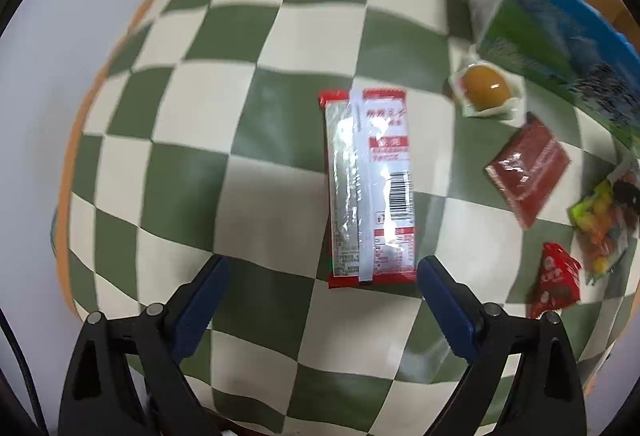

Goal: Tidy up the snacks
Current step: 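Move both tools back over the mat toward the remaining snacks, then grasp the red-white spicy strip packet with the left tool while the right tool grasps the oat biscuit packet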

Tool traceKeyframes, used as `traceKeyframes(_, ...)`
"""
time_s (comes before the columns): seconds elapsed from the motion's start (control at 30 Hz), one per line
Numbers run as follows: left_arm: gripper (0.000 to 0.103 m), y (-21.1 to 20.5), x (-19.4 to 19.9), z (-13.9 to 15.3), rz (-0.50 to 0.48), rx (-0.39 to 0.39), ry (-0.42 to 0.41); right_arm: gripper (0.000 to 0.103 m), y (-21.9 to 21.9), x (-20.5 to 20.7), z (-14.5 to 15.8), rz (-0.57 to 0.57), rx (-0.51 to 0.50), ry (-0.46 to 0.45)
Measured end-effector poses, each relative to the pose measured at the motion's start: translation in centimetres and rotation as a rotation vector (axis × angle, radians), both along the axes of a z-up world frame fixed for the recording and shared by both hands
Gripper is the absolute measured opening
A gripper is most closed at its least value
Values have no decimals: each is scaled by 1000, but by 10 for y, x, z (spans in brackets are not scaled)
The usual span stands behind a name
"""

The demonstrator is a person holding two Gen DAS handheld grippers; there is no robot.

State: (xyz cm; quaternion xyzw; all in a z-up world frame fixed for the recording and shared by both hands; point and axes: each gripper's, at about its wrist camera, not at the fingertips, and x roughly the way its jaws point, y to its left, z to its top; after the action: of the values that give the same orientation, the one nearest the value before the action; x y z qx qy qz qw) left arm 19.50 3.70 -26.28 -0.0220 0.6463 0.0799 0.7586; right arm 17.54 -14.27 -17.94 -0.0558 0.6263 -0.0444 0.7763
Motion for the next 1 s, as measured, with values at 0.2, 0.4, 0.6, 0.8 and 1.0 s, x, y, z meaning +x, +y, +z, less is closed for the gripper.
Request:
traceKeyframes(0.2, 96, 10, 26, -32, 66, -98, 92, 72, -7, 0, -11, -125, 66, 26)
traceKeyframes(0.4, 96, 0, 48, -52, 29, -152, 133, 81, -41, -25, -27, -405, 403, 109)
traceKeyframes(0.6, 56, -20, 43, -41, -48, -109, 81, 82, -35, -16, -18, -277, 258, 90)
traceKeyframes(0.8, 47, -36, 9, -34, -96, -106, 86, 74, 8, -21, -34, -45, 37, 145)
traceKeyframes(1.0, 51, -44, -40, -45, -119, -122, 133, 56, -19, -53, -33, -158, 61, 79)
